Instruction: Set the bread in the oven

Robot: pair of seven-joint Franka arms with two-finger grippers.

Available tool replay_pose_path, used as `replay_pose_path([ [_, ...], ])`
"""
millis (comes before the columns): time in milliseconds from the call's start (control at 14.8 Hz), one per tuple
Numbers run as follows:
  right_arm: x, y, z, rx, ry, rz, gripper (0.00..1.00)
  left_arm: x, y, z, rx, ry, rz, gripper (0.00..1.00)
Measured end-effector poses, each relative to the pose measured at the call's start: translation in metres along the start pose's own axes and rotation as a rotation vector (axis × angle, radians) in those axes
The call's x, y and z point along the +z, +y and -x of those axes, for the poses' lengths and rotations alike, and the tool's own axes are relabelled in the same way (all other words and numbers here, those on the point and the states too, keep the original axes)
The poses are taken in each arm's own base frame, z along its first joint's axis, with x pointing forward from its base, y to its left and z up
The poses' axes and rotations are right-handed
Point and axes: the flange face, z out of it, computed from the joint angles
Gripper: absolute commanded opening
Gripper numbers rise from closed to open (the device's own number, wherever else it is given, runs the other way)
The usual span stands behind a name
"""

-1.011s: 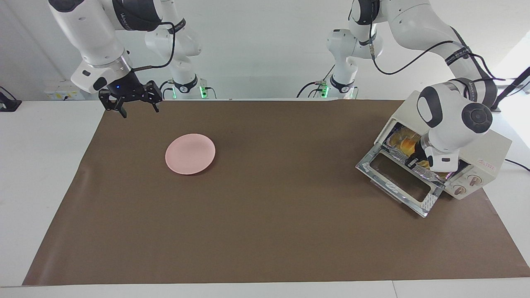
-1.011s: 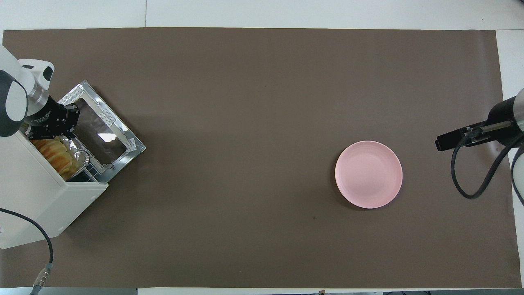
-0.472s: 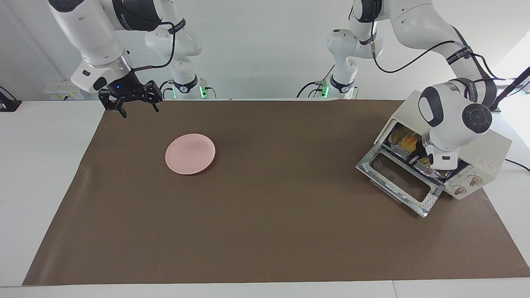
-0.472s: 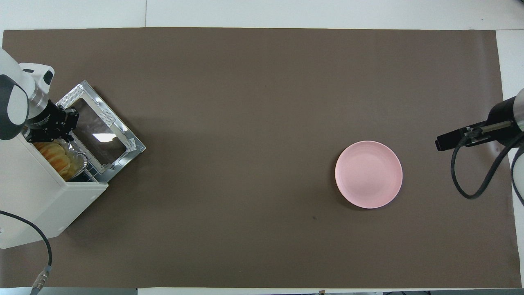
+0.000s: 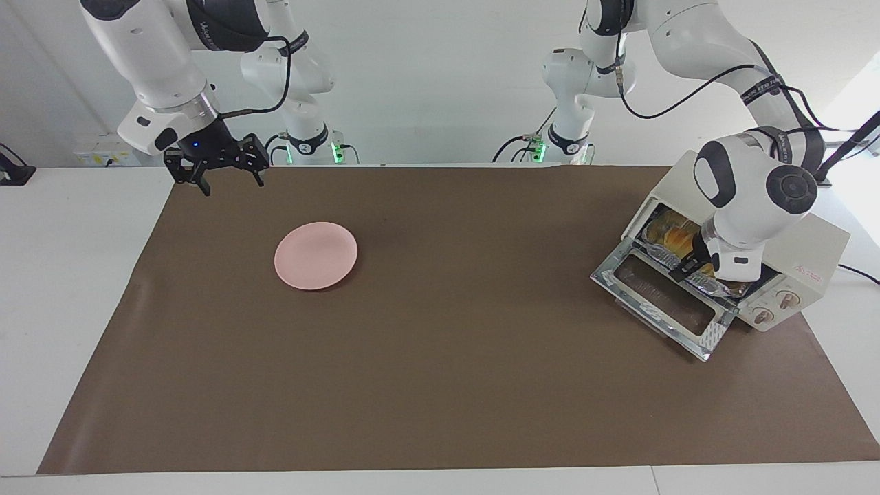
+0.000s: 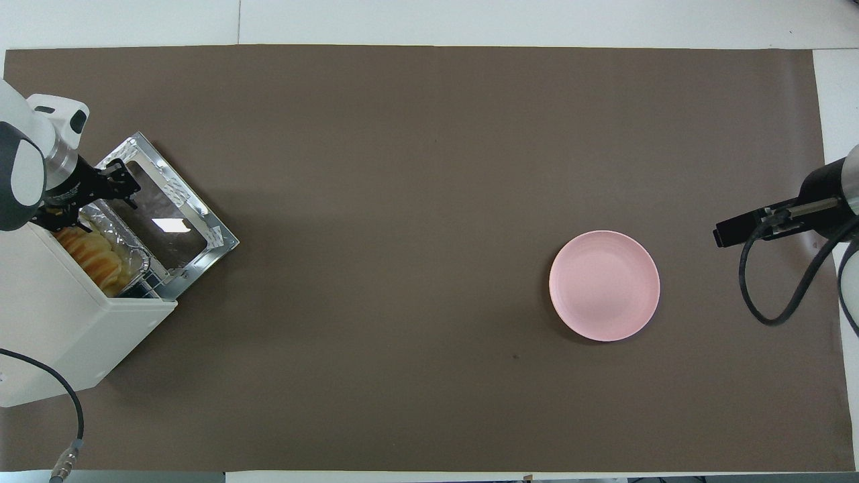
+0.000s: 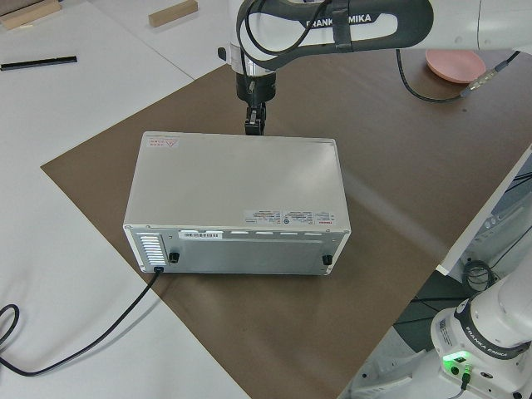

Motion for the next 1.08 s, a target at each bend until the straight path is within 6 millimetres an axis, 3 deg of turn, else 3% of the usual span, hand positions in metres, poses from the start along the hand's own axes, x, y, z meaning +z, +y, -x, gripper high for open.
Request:
replay_pose_path([
  [270, 0.0, 0.0, 0.0, 0.0, 0.0, 0.0, 1.0, -0.043, 0.006, 0.001, 0.075, 0.053, 0.03, 1.0],
  [472, 0.0, 0.0, 0.0, 0.0, 0.0, 0.0, 1.0, -0.085, 0.002, 0.022, 0.211, 0.01, 0.028, 1.0],
  [607, 0.0, 0.0, 0.0, 0.0, 0.0, 0.0, 1.0, -0.118, -0.009, 0.042, 0.312, -0.007, 0.05, 1.0],
  [742, 0.0, 0.0, 0.0, 0.0, 0.0, 0.0, 1.0, -0.146, -0.034, 0.064, 0.377, -0.021, 0.088, 1.0],
  [876, 0.0, 0.0, 0.0, 0.0, 0.0, 0.0, 1.0, -0.159, -0.056, 0.088, 0.429, -0.045, 0.125, 1.0],
  [1079, 0.0, 0.0, 0.0, 0.0, 0.0, 0.0, 1.0, -0.165, -0.051, 0.116, 0.486, -0.048, 0.142, 1.0],
])
